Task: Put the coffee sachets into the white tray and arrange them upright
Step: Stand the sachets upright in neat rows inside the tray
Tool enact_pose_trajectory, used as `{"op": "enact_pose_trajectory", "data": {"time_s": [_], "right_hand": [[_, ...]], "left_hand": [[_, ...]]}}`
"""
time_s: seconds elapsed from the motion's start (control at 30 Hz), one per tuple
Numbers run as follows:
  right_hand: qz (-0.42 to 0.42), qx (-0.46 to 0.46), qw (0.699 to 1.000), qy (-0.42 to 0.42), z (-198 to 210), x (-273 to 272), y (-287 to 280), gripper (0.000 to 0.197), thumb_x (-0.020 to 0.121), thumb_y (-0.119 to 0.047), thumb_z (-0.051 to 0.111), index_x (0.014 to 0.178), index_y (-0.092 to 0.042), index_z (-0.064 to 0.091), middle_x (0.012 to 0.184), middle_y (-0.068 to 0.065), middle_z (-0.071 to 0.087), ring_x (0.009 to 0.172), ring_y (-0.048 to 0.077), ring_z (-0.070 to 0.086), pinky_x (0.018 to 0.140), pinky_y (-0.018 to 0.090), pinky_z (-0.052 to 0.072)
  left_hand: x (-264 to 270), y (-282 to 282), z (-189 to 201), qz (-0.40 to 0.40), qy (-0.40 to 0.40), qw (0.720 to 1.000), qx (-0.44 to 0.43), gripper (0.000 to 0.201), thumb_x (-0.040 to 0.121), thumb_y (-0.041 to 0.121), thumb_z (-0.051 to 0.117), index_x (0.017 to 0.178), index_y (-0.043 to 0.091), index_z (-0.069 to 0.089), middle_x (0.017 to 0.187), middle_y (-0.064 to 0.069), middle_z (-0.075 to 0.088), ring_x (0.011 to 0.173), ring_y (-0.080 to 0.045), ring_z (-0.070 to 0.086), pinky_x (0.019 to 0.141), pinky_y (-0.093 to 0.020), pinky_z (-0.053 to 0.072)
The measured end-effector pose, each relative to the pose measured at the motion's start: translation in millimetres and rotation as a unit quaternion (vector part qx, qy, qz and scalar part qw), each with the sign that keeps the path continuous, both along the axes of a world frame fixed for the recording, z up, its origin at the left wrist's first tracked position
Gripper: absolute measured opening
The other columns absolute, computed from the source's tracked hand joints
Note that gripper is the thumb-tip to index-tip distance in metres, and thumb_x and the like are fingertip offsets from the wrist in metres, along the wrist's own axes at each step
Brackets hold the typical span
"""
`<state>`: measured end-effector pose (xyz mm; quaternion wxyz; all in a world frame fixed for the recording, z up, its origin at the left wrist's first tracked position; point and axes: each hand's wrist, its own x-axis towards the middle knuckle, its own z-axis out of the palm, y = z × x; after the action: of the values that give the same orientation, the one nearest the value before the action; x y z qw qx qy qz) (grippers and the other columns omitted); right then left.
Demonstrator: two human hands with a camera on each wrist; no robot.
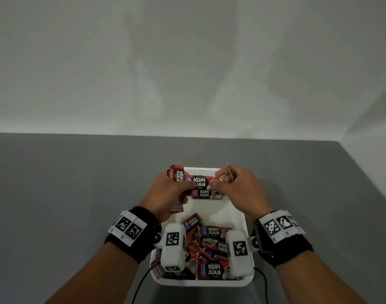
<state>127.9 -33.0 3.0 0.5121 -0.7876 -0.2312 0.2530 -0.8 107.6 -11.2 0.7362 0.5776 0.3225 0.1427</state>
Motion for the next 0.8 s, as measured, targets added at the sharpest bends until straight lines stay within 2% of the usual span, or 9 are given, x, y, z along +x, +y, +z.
{"op": "enact_pose_trajectory", "data": {"time_s": [0.07, 0.17, 0.3, 0.37, 0.43, 0.53, 0.63, 0.7, 0.8], "right_hand": [[0.044, -0.06, 0.987, -0.14, 0, -4, -2, 0.03, 0.073, -0.031, 0.088, 0.092, -0.023, 0.066, 0.081, -0.009, 0.063, 0.065, 0.0, 0.056, 0.06, 0.017, 0.046], [0.156, -0.112, 0.942, -0.274, -2, -15, 0, 0.046, 0.066, -0.051, 0.085, 0.099, -0.03, 0.061, 0.092, -0.015, 0.056, 0.086, 0.006, 0.053, 0.074, 0.023, 0.048], [0.199, -0.152, 0.916, -0.314, -10, -26, 8, 0.013, 0.091, -0.021, 0.063, 0.097, -0.023, 0.051, 0.081, -0.017, 0.043, 0.083, 0.012, 0.048, 0.07, 0.026, 0.039], [0.177, -0.143, 0.938, -0.261, -15, -21, 9, 0.018, 0.099, -0.012, 0.05, 0.086, -0.023, 0.047, 0.077, -0.015, 0.049, 0.077, 0.013, 0.051, 0.065, 0.023, 0.036], [0.124, -0.116, 0.969, -0.178, -17, -15, 10, 0.025, 0.104, -0.019, 0.048, 0.079, -0.022, 0.049, 0.073, -0.01, 0.054, 0.067, 0.009, 0.051, 0.061, 0.021, 0.035], [0.031, 0.0, 0.999, -0.031, -7, -13, 10, 0.021, 0.101, -0.031, 0.058, 0.085, -0.017, 0.062, 0.064, -0.01, 0.06, 0.053, 0.001, 0.052, 0.057, 0.023, 0.04], [0.005, 0.091, 0.981, 0.174, 10, -13, 15, 0.023, 0.098, -0.036, 0.063, 0.091, -0.014, 0.065, 0.058, -0.003, 0.056, 0.041, 0.005, 0.048, 0.042, 0.021, 0.034], [0.001, 0.078, 0.978, 0.192, 14, -10, 17, 0.026, 0.096, -0.038, 0.066, 0.089, -0.013, 0.066, 0.062, 0.003, 0.057, 0.043, 0.009, 0.049, 0.04, 0.021, 0.034], [-0.007, 0.069, 0.987, 0.145, 14, -7, 14, 0.012, 0.089, -0.013, 0.071, 0.079, -0.01, 0.065, 0.064, 0.002, 0.063, 0.049, 0.009, 0.057, 0.043, 0.02, 0.041]], "left_hand": [[1, 3, -2, 0.001, 0.023, 0.999, 0.031, 0.011, 0.085, -0.006, 0.069, 0.082, 0.004, 0.066, 0.07, -0.016, 0.068, 0.055, -0.022, 0.053, 0.047, -0.027, 0.039], [4, 0, -1, -0.051, 0.033, 0.997, 0.042, 0.016, 0.084, -0.002, 0.073, 0.096, -0.009, 0.067, 0.073, -0.016, 0.066, 0.056, -0.019, 0.052, 0.047, -0.027, 0.038], [7, -9, 2, -0.074, 0.016, 0.997, -0.031, 0.009, 0.092, 0.001, 0.058, 0.093, -0.004, 0.066, 0.077, -0.02, 0.06, 0.054, -0.017, 0.052, 0.045, -0.025, 0.04], [6, -11, 5, -0.05, -0.013, 0.987, -0.154, 0.023, 0.095, 0.0, 0.042, 0.095, -0.002, 0.065, 0.079, -0.02, 0.063, 0.054, -0.02, 0.059, 0.045, -0.026, 0.047], [4, -10, 5, -0.036, -0.043, 0.976, -0.208, 0.03, 0.1, 0.002, 0.037, 0.106, -0.005, 0.065, 0.093, -0.024, 0.067, 0.066, -0.025, 0.069, 0.055, -0.03, 0.058], [1, -11, 2, -0.058, -0.011, 0.994, -0.096, 0.027, 0.107, 0.017, 0.046, 0.112, -0.002, 0.065, 0.087, -0.015, 0.069, 0.064, -0.02, 0.068, 0.053, -0.03, 0.057], [2, -12, 0, -0.104, 0.028, 0.992, 0.058, 0.025, 0.105, 0.027, 0.053, 0.099, 0.006, 0.066, 0.075, -0.007, 0.067, 0.054, -0.016, 0.056, 0.047, -0.027, 0.043], [4, -11, -2, -0.134, 0.034, 0.984, 0.115, 0.023, 0.101, 0.031, 0.059, 0.098, 0.009, 0.068, 0.076, -0.006, 0.063, 0.055, -0.015, 0.049, 0.049, -0.027, 0.038], [5, -4, -6, -0.133, 0.027, 0.987, 0.092, 0.02, 0.094, 0.033, 0.07, 0.101, 0.014, 0.07, 0.077, -0.009, 0.054, 0.057, -0.015, 0.041, 0.047, -0.027, 0.032]]}}
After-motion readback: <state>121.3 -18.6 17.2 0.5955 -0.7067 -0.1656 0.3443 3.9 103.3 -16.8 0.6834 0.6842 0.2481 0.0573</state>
